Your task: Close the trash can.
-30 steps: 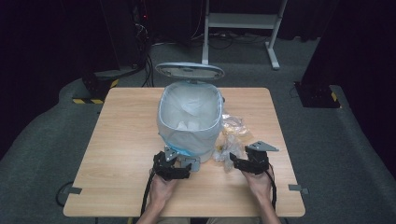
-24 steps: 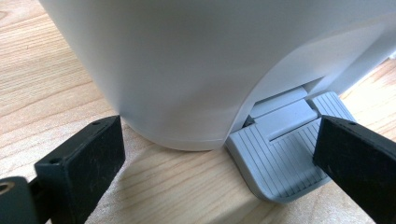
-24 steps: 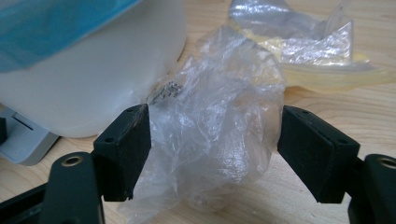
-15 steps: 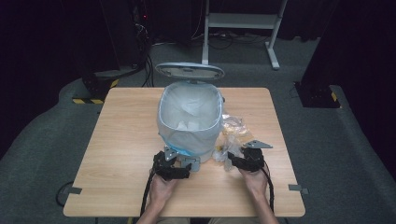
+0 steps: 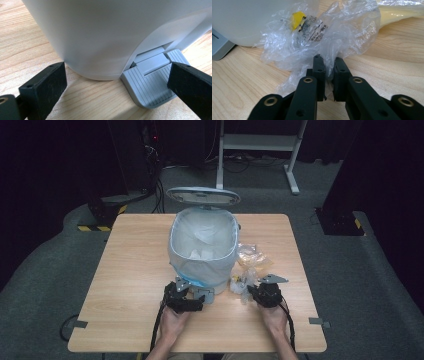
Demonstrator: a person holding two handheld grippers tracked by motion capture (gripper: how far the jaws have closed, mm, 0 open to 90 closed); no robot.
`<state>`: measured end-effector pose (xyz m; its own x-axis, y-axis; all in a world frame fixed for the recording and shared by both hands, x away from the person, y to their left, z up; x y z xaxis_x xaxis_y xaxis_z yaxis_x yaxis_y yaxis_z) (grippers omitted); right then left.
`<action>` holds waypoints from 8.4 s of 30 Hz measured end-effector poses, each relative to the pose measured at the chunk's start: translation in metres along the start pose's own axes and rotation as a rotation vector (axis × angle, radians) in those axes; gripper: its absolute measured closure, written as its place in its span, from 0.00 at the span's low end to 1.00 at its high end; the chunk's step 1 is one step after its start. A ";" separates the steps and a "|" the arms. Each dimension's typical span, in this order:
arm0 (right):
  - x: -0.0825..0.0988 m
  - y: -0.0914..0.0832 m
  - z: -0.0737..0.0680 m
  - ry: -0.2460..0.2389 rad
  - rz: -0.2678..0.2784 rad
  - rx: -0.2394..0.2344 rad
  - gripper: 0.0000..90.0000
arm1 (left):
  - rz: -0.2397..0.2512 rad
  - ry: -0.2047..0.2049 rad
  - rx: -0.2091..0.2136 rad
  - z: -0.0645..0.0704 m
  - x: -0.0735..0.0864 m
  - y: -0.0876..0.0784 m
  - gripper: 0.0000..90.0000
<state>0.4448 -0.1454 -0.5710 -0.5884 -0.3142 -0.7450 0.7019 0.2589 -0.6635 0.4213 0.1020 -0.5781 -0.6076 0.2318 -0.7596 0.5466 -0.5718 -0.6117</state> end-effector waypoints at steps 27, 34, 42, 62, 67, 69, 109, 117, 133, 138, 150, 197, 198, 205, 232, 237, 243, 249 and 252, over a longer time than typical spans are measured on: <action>-0.013 -0.052 0.008 0.039 0.112 -0.069 0.96 | -0.003 -0.014 0.011 0.000 0.000 0.000 0.03; -0.017 -0.058 0.009 0.032 0.124 -0.075 0.96 | -0.003 -0.017 0.014 0.000 0.000 0.001 0.03; -0.028 -0.070 0.005 0.007 0.140 -0.083 0.96 | -0.004 -0.023 0.017 0.000 0.001 0.001 0.03; -0.060 -0.109 0.011 0.014 0.197 -0.116 0.96 | -0.005 -0.023 0.016 0.000 0.001 0.001 0.03; -0.067 -0.116 0.012 0.014 0.206 -0.125 0.97 | -0.005 -0.023 0.016 0.000 0.001 0.001 0.03; -0.070 -0.118 0.013 0.016 0.208 -0.128 0.97 | -0.005 -0.023 0.016 0.000 0.001 0.001 0.03; -0.114 -0.163 0.013 0.008 0.318 -0.203 0.97 | -0.004 -0.033 0.019 0.000 0.001 0.001 0.03; -0.127 -0.163 0.010 0.001 0.317 -0.214 0.97 | -0.003 -0.034 0.020 0.001 0.001 0.001 0.03; -0.150 -0.169 0.002 -0.033 0.332 -0.220 0.97 | -0.006 -0.039 0.024 0.000 0.001 0.001 0.03; -0.157 -0.166 0.000 -0.036 0.320 -0.231 0.97 | -0.007 -0.040 0.024 0.000 0.001 0.001 0.03; -0.174 -0.159 -0.006 -0.045 0.316 -0.244 0.96 | -0.008 -0.042 0.027 0.000 0.001 0.001 0.03; -0.214 -0.118 -0.041 -0.077 0.264 -0.260 0.96 | -0.007 -0.047 0.031 -0.001 0.001 0.001 0.04; -0.214 -0.116 -0.042 -0.081 0.261 -0.259 0.96 | -0.007 -0.046 0.031 -0.001 0.001 0.001 0.04; -0.214 -0.109 -0.047 -0.092 0.240 -0.261 0.96 | -0.008 -0.046 0.031 -0.001 0.001 0.001 0.04; -0.211 -0.094 -0.059 -0.146 0.209 -0.215 0.58 | -0.008 -0.046 0.032 -0.001 0.001 0.001 0.04; -0.211 -0.095 -0.060 -0.153 0.218 -0.217 0.51 | -0.008 -0.047 0.032 -0.001 0.001 0.001 0.04; -0.210 -0.098 -0.059 -0.151 0.230 -0.226 0.48 | -0.007 -0.048 0.033 -0.001 0.001 0.001 0.04; -0.208 -0.102 -0.056 -0.147 0.263 -0.214 0.47 | -0.008 -0.048 0.033 -0.001 0.001 0.001 0.04; -0.208 -0.104 -0.055 -0.147 0.270 -0.211 0.47 | -0.008 -0.048 0.033 -0.001 0.001 0.001 0.04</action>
<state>0.4722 -0.0570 -0.3510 -0.3184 -0.3328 -0.8876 0.7168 0.5283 -0.4551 0.4218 0.1021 -0.5798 -0.6389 0.1990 -0.7431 0.5231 -0.5960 -0.6093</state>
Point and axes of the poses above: each handheld gripper's, and its own axes: y roughly forward along the jaws, x roughly out of its underside, z roughly to its right, the point moved 8 cm from there along y, roughly forward along the jaws, and after that the axes turned 13 degrees about x, right-handed, at the moved point
